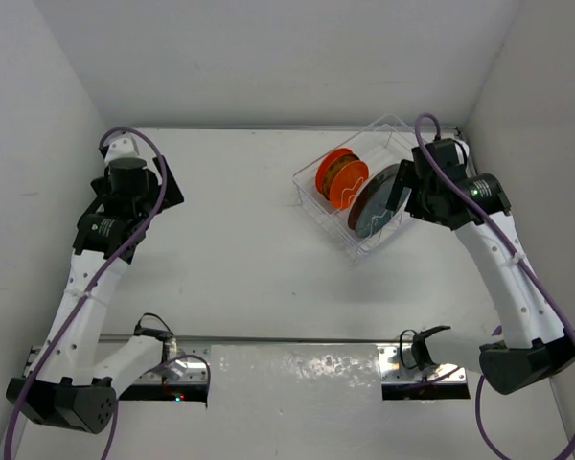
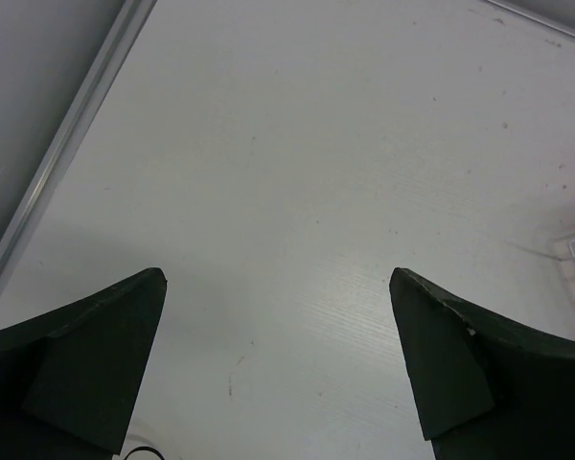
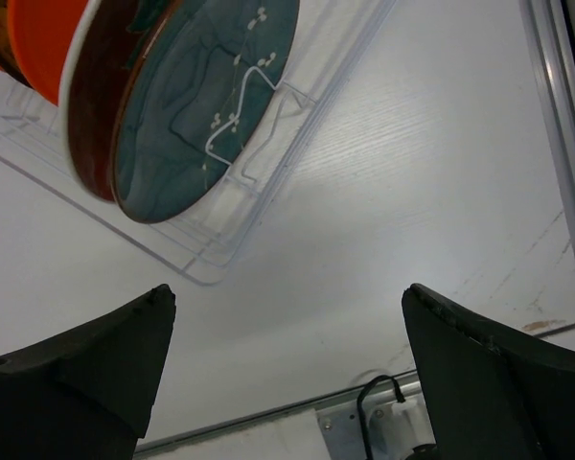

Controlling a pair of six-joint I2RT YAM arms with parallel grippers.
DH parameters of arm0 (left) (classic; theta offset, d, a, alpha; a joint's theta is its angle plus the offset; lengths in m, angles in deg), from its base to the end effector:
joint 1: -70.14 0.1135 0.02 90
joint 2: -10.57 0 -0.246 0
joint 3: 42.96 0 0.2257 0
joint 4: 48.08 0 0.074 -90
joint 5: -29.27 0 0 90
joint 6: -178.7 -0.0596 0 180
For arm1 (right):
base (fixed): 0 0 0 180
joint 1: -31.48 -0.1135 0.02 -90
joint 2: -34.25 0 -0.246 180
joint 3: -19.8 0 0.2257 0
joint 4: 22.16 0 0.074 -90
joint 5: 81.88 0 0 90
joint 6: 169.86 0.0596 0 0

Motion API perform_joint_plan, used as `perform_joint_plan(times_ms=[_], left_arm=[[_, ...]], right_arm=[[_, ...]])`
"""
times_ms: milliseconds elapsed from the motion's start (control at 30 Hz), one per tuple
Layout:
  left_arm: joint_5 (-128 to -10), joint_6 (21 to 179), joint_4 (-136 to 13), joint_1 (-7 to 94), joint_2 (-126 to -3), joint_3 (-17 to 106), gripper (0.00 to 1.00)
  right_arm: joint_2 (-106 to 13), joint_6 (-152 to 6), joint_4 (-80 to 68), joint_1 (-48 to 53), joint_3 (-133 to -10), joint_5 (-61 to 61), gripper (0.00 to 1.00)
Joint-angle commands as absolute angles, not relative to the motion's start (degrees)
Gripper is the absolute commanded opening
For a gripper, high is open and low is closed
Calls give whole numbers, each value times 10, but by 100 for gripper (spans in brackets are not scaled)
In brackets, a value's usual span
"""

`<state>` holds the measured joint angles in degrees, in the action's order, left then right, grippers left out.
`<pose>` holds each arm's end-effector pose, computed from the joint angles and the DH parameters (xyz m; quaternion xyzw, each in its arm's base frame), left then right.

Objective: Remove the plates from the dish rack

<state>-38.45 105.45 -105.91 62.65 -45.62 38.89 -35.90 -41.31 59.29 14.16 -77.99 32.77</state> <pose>0.1972 -0.0031 0.3469 -0.1624 0.8485 0.0657 0.4993 0.2099 0.0394 0.3461 0.2362 0.9005 -0.0371 0.3631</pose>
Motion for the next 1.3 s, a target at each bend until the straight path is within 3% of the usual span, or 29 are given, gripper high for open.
perform_joint_plan(times_ms=[0,333,467,633,900,1000,1267], left_arm=[[-377,1045,-1032,620,-440,386,100],[-400,1041,-1041,612,-456,407,100],[-407,1039,-1045,606,-458,407,100],[-410,1037,-1041,603,-451,386,100],[-409,1033,-1034,590,-451,366,100],[-406,1031,-1031,582,-459,365,100],[-391,1028,-1033,555,-489,386,100]], right_arm=[[-349,-399,539,144,-787,306,99],[-437,-235,492,184,-814,307,99],[-479,-183,470,219,-814,282,92],[-499,-168,374,219,-781,272,70],[-504,-152,332,219,-746,276,67],[-529,-146,346,219,-751,271,60],[-564,-137,336,219,-746,275,28]])
